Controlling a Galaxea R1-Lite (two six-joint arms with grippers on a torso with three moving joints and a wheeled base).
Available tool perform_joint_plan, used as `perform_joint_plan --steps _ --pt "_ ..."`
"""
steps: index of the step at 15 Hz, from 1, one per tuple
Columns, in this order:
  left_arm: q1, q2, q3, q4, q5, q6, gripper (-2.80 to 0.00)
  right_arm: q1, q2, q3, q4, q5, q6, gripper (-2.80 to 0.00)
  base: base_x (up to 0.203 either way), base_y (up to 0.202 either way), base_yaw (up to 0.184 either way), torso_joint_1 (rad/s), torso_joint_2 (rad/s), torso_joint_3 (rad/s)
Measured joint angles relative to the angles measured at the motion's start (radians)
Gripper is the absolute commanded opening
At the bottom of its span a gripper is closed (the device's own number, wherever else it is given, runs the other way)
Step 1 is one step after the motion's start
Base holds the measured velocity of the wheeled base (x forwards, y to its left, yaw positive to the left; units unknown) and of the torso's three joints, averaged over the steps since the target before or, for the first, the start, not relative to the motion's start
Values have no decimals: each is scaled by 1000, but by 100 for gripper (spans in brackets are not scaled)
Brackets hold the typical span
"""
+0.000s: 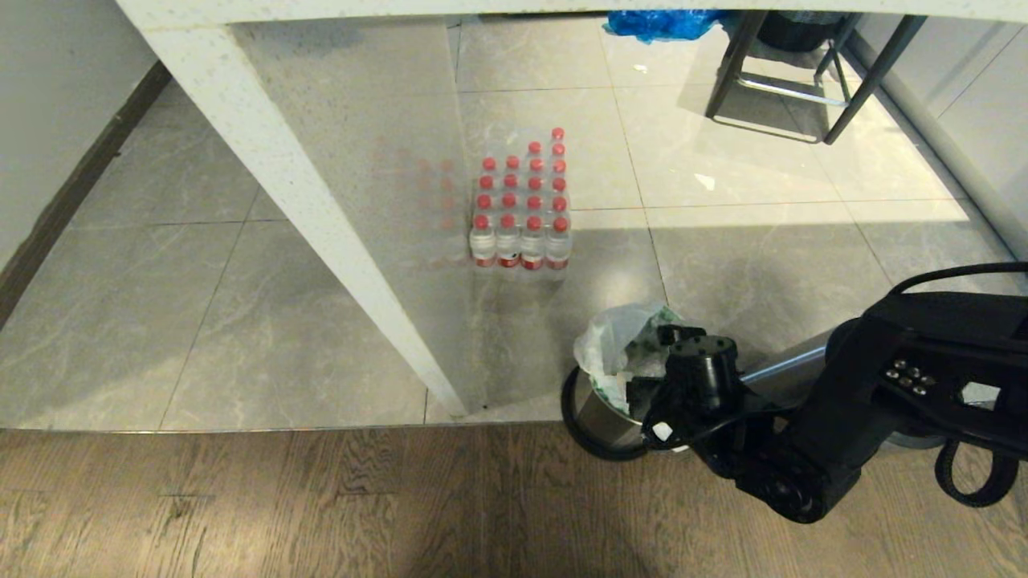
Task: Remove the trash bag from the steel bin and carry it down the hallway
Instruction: Pick up the trash bag
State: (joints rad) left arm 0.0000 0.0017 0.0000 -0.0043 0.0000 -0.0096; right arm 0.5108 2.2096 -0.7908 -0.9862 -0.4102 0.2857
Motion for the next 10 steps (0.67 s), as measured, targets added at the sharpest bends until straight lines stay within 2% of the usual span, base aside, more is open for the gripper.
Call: perform_joint_plan --steps 3,7,10 --pt "0 0 0 0 0 0 -280 8 -32 -25 128 96 92 0 0 0 0 0 0 0" --pt "0 0 0 0 0 0 -280 13 -60 -34 206 115 119 0 0 0 0 0 0 0" --pt "0 0 0 0 0 0 -280 14 -44 -49 178 112 90 0 0 0 0 0 0 0"
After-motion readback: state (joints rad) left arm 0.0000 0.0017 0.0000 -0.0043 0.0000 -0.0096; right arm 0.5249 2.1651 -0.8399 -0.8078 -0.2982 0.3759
